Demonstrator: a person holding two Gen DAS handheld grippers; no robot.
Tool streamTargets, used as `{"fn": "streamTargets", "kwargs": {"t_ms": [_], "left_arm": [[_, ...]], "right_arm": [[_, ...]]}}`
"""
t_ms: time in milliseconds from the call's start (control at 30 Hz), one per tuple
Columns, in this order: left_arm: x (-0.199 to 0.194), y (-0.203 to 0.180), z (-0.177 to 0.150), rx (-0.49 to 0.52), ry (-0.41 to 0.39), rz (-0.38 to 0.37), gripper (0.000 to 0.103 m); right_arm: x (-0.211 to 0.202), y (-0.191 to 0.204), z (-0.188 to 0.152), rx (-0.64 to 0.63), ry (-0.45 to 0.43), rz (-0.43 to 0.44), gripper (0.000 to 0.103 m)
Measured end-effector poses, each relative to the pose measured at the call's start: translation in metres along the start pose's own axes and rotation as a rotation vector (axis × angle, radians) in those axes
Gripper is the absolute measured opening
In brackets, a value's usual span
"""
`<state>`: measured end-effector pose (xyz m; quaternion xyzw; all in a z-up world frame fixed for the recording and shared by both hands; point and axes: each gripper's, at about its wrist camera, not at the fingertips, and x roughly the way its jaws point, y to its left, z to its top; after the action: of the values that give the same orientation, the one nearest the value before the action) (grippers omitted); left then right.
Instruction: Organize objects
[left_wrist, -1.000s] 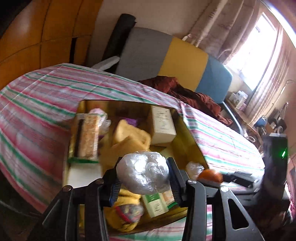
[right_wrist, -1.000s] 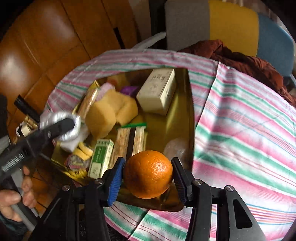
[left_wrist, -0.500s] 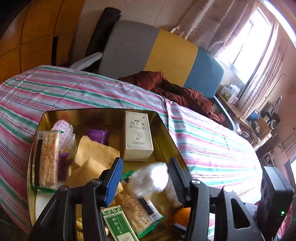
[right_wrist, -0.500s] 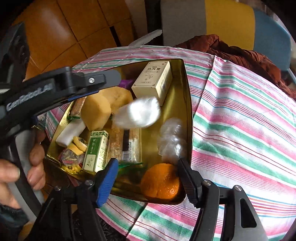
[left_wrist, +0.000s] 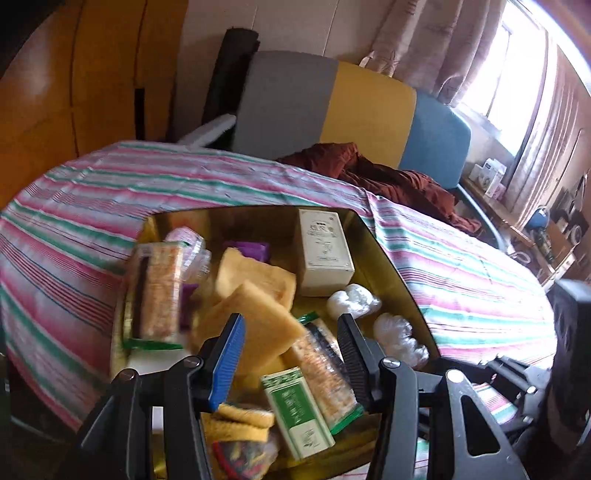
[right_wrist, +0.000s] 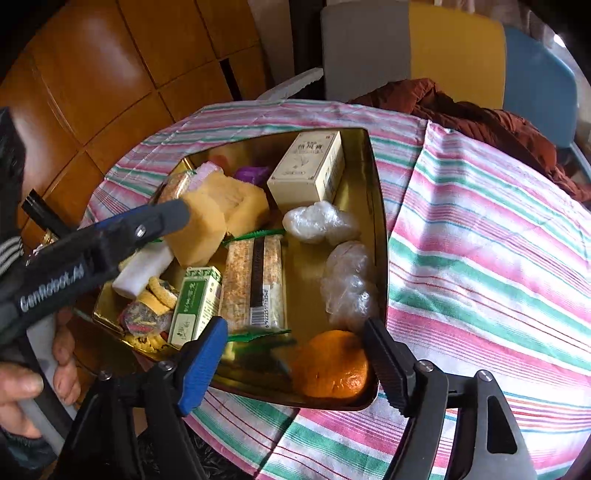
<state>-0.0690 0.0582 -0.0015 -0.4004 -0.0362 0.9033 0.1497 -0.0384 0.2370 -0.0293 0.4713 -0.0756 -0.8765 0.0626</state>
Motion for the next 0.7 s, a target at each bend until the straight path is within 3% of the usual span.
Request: {"fn": "streamTargets", "kwargs": {"t_ms": [200, 567, 700], "left_arm": [[-0.020, -0.001, -0.006, 0.023, -0.043, 0.090, 0.056], [-0.044, -0.014, -0.020, 0.051, -0.087, 0.236, 0.059], [-0.053, -0.022, -0.030, 0.053, -0.107, 0.254, 0.070]], "right_arm": [[-0.011, 0.009, -0.001, -0.012, -0.049, -0.052, 0.090], [-0.027, 0.022, -0.013, -0.041, -0.149, -0.180, 0.095], [-0.032, 0.023, -0.018, -0.035, -0.176, -0.207, 0.095]]}}
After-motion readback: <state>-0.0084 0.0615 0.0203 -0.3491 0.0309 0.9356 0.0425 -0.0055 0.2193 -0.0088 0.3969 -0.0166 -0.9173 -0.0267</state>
